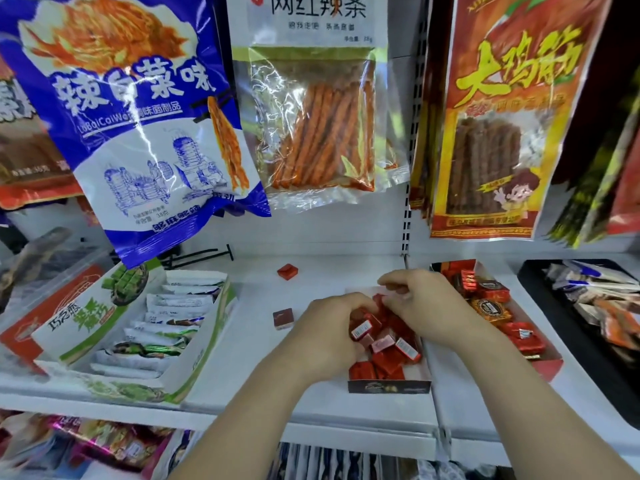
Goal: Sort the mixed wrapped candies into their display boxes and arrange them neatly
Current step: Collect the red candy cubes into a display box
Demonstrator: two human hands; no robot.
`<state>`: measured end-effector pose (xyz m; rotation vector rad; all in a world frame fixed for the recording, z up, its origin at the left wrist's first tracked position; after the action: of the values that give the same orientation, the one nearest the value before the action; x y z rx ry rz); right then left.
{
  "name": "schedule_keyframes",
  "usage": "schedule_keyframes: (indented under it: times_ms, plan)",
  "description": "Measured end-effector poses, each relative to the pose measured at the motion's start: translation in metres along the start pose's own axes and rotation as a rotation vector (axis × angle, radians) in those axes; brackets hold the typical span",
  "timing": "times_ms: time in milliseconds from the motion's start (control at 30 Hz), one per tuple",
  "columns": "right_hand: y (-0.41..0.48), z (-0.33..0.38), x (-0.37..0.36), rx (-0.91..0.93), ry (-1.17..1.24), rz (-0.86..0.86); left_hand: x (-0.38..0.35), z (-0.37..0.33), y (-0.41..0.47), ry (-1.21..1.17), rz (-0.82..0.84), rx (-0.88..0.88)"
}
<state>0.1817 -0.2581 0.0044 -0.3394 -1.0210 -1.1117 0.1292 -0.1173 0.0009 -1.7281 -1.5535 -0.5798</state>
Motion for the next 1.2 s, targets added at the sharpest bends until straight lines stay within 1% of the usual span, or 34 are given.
schedule_keyframes:
  times_ms: [67,133,200,233,367,433,467,500,533,600,633,667,733,767,833,933,1067,1100,1200]
  plan:
    - [-0.008,0.001,0.009,-0.001,0.032,0.117,0.002,0.002,0.001,-0.014,-0.027,0.006]
    - [-0.019,0.002,0.013,-0.048,0.073,0.316,0.005,0.004,0.002,0.002,-0.062,0.014]
    - [-0.029,0.006,0.009,-0.075,0.03,0.471,0.007,0.006,0.002,0.03,-0.073,0.028]
    - [-0.031,0.008,0.005,-0.07,-0.002,0.497,0.008,0.006,0.001,0.057,-0.078,0.032]
    - [-0.029,0.016,-0.002,-0.036,-0.065,0.408,0.01,-0.002,-0.003,0.188,-0.126,-0.009]
    - [-0.027,0.017,-0.001,-0.028,-0.091,0.354,0.01,0.003,-0.002,0.124,-0.019,0.014]
    - [-0.026,0.017,-0.001,-0.024,-0.105,0.337,0.011,0.009,-0.001,0.045,0.068,0.047]
    - [-0.025,0.017,-0.002,-0.02,-0.119,0.334,0.014,0.015,0.001,-0.04,0.121,0.077]
    - [-0.025,0.017,-0.003,-0.019,-0.125,0.342,0.019,0.023,0.004,-0.1,0.099,0.096]
    - [-0.029,0.017,-0.003,-0.032,-0.097,0.376,0.036,0.041,0.013,-0.159,-0.092,0.12]
    - [-0.031,0.016,-0.002,-0.04,-0.081,0.398,0.042,0.051,0.016,-0.152,-0.172,0.143]
    - [-0.032,0.016,-0.002,-0.046,-0.076,0.418,0.044,0.061,0.019,-0.117,-0.202,0.182]
    - [-0.033,0.017,0.0,-0.032,-0.089,0.42,0.041,0.079,0.023,0.007,-0.161,0.263]
    - [-0.033,0.019,-0.001,-0.017,-0.089,0.413,0.039,0.087,0.025,0.052,-0.144,0.276]
    - [-0.034,0.021,-0.008,-0.004,-0.071,0.46,0.038,0.094,0.028,0.081,-0.174,0.254]
    - [-0.039,0.022,-0.024,0.012,-0.089,0.605,0.041,0.09,0.029,0.085,-0.269,0.219]
    - [-0.036,0.017,-0.028,0.028,-0.073,0.59,0.04,0.058,0.023,-0.251,-0.289,0.127]
    - [-0.035,0.018,-0.027,0.036,-0.063,0.589,0.036,0.046,0.021,-0.282,-0.279,0.087]
    - [-0.035,0.014,-0.024,0.049,-0.032,0.589,0.019,0.018,0.015,-0.26,-0.236,-0.022]
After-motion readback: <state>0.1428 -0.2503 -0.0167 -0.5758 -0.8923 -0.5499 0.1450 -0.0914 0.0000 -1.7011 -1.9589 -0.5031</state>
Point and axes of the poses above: each hand's wrist, its own y-axis towards the middle knuckle, its own x-axis out of the back of the hand, z = x × y, the point moved 5 cm from there along y, towards the middle knuckle, and after that the axes turned 14 degrees about x, right-handed, at the moved point
